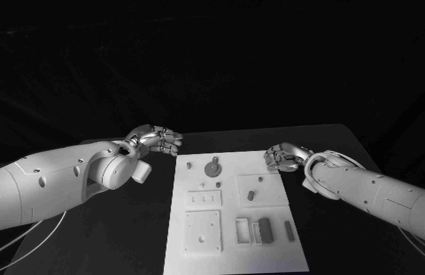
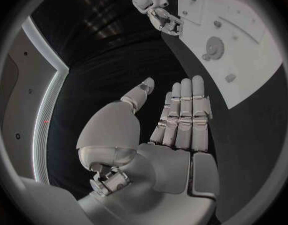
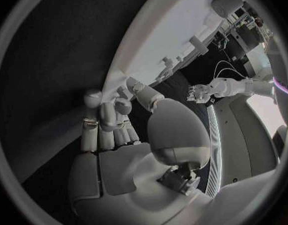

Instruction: Assemble the parts on the task board

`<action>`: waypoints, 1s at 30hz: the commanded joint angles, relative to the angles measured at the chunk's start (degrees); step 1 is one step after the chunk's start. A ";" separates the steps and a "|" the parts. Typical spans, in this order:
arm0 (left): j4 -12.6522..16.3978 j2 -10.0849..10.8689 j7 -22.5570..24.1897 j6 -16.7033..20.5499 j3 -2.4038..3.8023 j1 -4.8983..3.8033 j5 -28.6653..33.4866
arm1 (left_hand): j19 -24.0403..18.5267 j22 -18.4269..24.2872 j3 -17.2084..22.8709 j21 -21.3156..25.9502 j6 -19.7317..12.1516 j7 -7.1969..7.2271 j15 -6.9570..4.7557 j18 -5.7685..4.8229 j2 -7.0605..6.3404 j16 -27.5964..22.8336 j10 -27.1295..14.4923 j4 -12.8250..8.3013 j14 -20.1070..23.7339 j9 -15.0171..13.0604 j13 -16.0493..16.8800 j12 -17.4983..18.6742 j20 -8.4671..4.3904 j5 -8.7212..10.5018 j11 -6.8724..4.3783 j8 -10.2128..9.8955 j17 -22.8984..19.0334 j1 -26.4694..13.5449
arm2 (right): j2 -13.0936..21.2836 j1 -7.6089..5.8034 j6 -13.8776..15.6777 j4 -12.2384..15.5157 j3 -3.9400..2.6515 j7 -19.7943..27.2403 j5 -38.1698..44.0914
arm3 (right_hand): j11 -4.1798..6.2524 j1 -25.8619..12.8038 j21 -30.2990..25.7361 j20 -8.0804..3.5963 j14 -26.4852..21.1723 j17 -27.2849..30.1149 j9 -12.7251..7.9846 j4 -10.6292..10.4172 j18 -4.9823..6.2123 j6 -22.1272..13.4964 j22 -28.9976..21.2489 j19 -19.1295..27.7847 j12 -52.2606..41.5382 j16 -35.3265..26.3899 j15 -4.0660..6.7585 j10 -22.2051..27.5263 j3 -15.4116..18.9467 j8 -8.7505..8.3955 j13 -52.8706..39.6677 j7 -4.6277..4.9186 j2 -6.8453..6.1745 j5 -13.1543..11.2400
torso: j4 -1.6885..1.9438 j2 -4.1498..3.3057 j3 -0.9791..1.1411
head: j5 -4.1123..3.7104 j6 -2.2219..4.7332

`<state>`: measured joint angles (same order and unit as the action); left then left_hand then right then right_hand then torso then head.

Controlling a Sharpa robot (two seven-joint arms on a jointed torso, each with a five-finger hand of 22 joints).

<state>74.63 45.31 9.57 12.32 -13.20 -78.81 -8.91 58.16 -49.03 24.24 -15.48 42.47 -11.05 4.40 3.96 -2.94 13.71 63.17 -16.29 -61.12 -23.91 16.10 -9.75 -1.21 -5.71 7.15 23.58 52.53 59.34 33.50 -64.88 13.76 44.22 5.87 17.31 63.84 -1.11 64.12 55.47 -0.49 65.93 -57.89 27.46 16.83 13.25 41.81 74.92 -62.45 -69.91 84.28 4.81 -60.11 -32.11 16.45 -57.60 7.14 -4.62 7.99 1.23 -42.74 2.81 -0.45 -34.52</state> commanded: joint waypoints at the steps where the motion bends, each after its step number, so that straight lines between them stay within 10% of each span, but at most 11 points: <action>1: 0.15 0.00 0.45 -0.72 0.04 -0.03 -0.11 | -0.34 -0.08 -0.22 0.38 0.42 -0.36 0.08 0.60 0.21 -0.34 0.02 -0.02 -0.16 -0.06 0.09 -0.36 0.00 -0.22 0.18 0.10 0.08 -0.29 | -0.12 0.03 -0.04 -0.07 0.00 0.85 0.01 | 0.18 -0.03 0.43 -0.39 0.19 -0.09 0.24 -0.12 1.75 1.11 1.14 -0.15 -0.37 0.33 0.15 0.03 -0.18 0.58 -0.09 0.16 0.91 -0.01 | -0.04 0.03 0.03 | -0.04 -0.07; 30: -0.01 0.23 0.03 -0.65 0.04 -0.04 -0.16 | -0.30 -0.10 -0.29 0.40 0.30 -0.42 0.07 0.59 0.20 -0.43 -0.33 0.06 -0.22 -0.06 0.33 -0.29 0.00 -0.16 0.28 -0.06 0.18 -0.47 | -0.32 0.03 -0.18 -0.17 0.00 1.01 -0.09 | -0.26 -0.50 0.89 -0.45 0.36 -0.32 1.21 -0.12 1.75 4.51 1.13 0.09 -0.58 0.66 -0.25 0.00 -0.57 2.29 -0.10 0.63 2.74 -0.74 | -0.06 0.01 0.06 | -0.18 -0.14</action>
<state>74.57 45.51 9.36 12.26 -13.20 -78.81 -8.93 58.16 -49.07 24.24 -15.27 42.47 -11.05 4.40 3.52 -2.94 13.49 63.02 -16.29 -61.12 -23.89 16.37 -9.74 -1.21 -5.71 7.30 23.58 52.62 59.34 33.27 -64.87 13.79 43.94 5.87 17.73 63.74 -1.00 63.66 56.12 -0.48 66.15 -58.16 28.62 16.83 13.28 45.04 74.92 -62.43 -70.12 84.74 4.61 -60.22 -32.43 18.58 -57.65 6.84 -2.10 7.50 1.16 -42.70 2.87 -0.59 -34.70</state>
